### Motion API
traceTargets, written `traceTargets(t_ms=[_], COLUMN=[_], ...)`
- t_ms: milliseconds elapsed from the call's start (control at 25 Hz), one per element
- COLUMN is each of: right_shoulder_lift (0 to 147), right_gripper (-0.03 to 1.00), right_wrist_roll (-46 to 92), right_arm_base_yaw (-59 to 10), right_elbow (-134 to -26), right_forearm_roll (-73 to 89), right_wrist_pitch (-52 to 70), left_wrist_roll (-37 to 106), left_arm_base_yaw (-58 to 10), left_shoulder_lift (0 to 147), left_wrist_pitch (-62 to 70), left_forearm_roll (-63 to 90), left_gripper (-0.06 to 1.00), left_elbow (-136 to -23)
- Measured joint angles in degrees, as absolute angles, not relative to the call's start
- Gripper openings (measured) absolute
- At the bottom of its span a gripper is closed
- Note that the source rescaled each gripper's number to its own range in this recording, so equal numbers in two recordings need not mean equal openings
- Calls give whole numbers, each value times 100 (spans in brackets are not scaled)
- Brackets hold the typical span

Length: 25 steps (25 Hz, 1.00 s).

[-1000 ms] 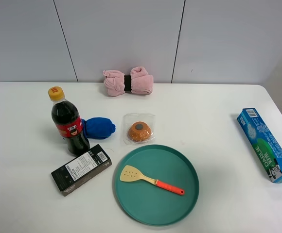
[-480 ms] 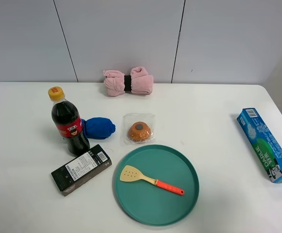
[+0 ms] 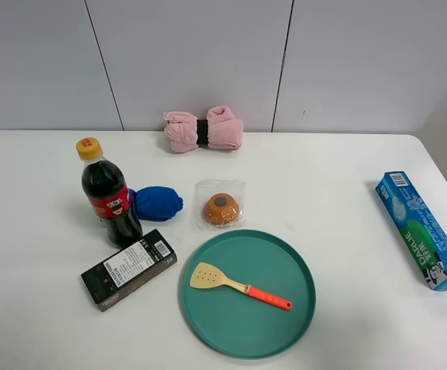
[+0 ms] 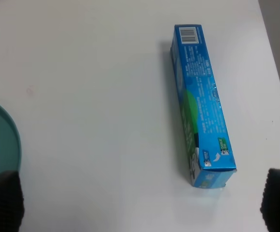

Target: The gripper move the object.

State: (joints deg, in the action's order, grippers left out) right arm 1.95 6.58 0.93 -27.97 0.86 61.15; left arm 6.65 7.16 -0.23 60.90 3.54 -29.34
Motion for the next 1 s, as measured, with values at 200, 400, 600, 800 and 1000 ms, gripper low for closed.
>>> traceTargets(t_ms=[200,400,600,800,1000], right_shoulder_lift=[-13,-13,-13,-13,-13], right_gripper=[100,100,100,100,100], right_wrist_roll=[658,615,366,302,286], right_arm_base_yaw=[93,-96,-140,-140,-140], right_elbow=[-2797,-2797,-2793,-2786,-2779], right_forearm_roll=[86,67,-78,-122,-122], right_wrist_pitch=[6109,6109,6109,6109,6109], left_wrist_roll=[665,665,665,665,665], left_arm_base_yaw=[716,716,716,716,716], left_shoulder_lift=[-23,-23,-23,-23,-23], left_wrist_pitch=[6090,6090,6090,6090,6090], left_forearm_roll=[354,354,360,360,360], left_gripper=[100,100,100,100,100], left_elbow=[-2934,-2934,-2934,-2934,-2934])
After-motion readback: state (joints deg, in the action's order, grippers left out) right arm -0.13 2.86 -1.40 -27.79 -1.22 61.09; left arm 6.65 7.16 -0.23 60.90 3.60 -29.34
